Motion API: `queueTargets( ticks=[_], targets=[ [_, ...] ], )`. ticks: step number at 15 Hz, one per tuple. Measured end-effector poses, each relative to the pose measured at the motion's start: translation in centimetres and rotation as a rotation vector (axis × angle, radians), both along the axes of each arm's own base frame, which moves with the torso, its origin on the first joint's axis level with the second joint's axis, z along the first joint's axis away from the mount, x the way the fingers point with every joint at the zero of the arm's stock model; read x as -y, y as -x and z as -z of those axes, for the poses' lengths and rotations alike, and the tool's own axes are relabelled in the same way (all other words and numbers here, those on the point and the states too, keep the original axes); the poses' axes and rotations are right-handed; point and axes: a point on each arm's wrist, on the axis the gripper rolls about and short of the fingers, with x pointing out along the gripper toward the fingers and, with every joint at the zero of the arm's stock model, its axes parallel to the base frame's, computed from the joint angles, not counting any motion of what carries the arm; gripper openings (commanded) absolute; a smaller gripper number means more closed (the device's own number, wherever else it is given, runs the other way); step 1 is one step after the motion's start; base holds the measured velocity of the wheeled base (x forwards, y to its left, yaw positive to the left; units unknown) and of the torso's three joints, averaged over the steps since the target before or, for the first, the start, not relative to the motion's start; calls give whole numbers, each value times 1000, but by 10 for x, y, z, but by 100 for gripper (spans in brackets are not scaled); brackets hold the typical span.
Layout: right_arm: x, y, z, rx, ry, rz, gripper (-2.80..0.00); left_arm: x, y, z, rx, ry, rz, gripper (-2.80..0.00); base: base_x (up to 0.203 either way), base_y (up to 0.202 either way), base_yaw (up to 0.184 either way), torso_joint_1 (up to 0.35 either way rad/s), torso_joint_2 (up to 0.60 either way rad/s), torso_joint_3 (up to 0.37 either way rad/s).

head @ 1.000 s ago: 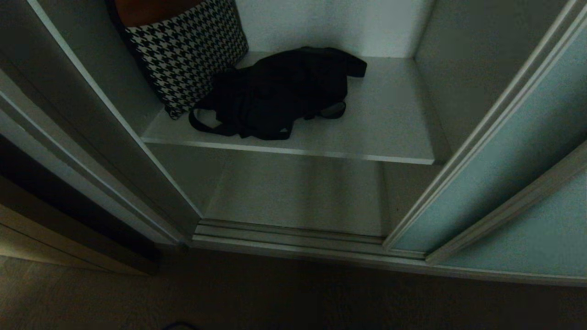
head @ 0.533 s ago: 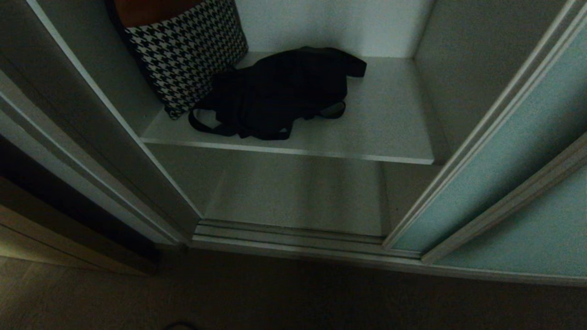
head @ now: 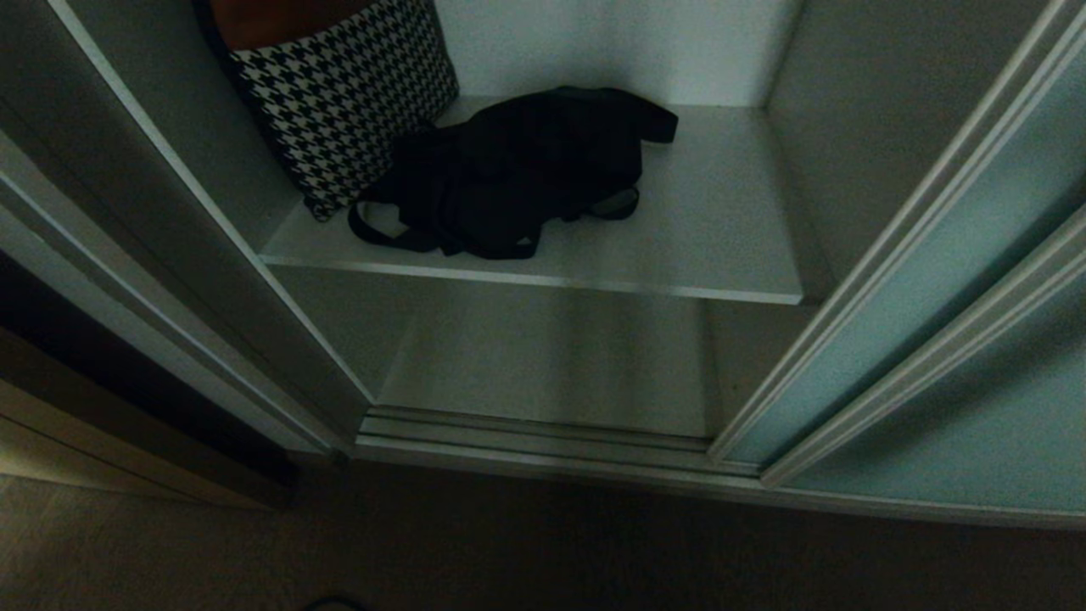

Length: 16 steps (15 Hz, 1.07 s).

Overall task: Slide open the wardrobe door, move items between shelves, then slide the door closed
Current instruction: Close the door

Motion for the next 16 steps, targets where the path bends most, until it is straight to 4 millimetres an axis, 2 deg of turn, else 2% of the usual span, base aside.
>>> queueTargets(
  ticks=[3,6,9,16],
  targets=[
    [-2,34,-3,52,8,-87,-280,0,0,0,0,0,0,-280,0,0,0,0,0,0],
    [1,43,-8,82,11,-5,-280,0,0,0,0,0,0,-280,0,0,0,0,0,0],
    [5,32,-9,72,15,75,-280,0,0,0,0,0,0,-280,0,0,0,0,0,0],
    [15,-9,-1,-30,-5,105,-280,0,0,0,0,0,1,-280,0,0,0,0,0,0]
  ],
)
